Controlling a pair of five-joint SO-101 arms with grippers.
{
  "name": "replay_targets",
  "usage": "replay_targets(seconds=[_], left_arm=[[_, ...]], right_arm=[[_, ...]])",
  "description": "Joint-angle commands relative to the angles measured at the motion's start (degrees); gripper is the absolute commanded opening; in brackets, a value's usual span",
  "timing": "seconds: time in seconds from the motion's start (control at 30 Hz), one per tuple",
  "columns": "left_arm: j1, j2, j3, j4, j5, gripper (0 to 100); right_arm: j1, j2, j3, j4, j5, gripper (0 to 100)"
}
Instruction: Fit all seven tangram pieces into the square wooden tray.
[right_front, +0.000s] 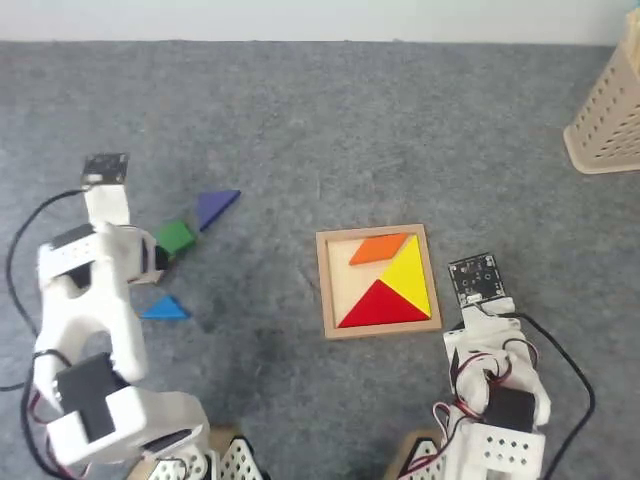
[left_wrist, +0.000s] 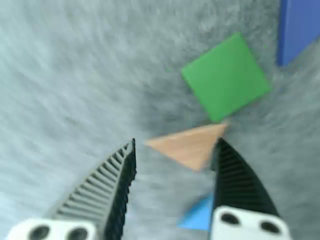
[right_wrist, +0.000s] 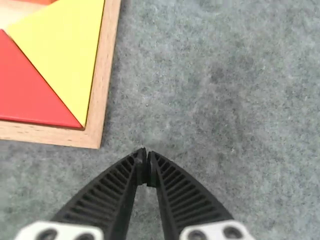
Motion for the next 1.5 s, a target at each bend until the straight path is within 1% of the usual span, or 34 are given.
replay_targets(seconds=[0.0,0.03,0.1,0.2,0.33,0.53,0.77,0.83,0.93,1.0,1.13,1.47], left_arm=[[0.4,-1.0,-7.1,5.1,-26.1,20],[1.0,0.1,-8.4,7.0,-30.7,20],[1.6,2.6,-11.2,9.5,-37.1,23],[2.1,7.3,-13.8,9.8,-45.2,23],[2.5,11.3,-14.3,9.9,-51.4,23],[2.6,11.9,-13.9,9.8,-52.3,23],[6.8,12.0,-9.7,9.5,-52.1,23],[7.1,12.0,-8.0,6.2,-51.7,22],[6.8,12.0,-4.4,-1.1,-49.7,19],[6.1,11.8,-2.3,-3.1,-49.7,18],[5.6,11.5,-2.1,-2.4,-50.7,18],[4.6,11.5,-2.2,-2.4,-50.5,19]], right_arm=[[-0.4,0.0,1.1,-0.2,1.2,0.9],[-0.4,0.0,1.1,-0.2,1.2,0.9],[-0.4,0.0,1.1,-0.2,1.2,0.9],[-0.4,0.0,1.1,-0.2,1.2,0.9],[-0.4,0.0,1.1,-0.2,1.2,0.9],[-0.5,0.0,1.1,-0.2,1.2,0.9],[-0.5,0.0,1.1,-0.2,1.2,0.8],[-0.5,0.0,1.1,-0.2,1.2,0.8],[-0.5,0.0,1.1,-0.2,1.2,0.8],[-0.5,0.0,1.1,-0.2,1.2,0.8],[-0.5,0.0,1.1,-0.2,1.2,0.8],[-0.5,0.0,1.1,-0.2,1.2,0.8]])
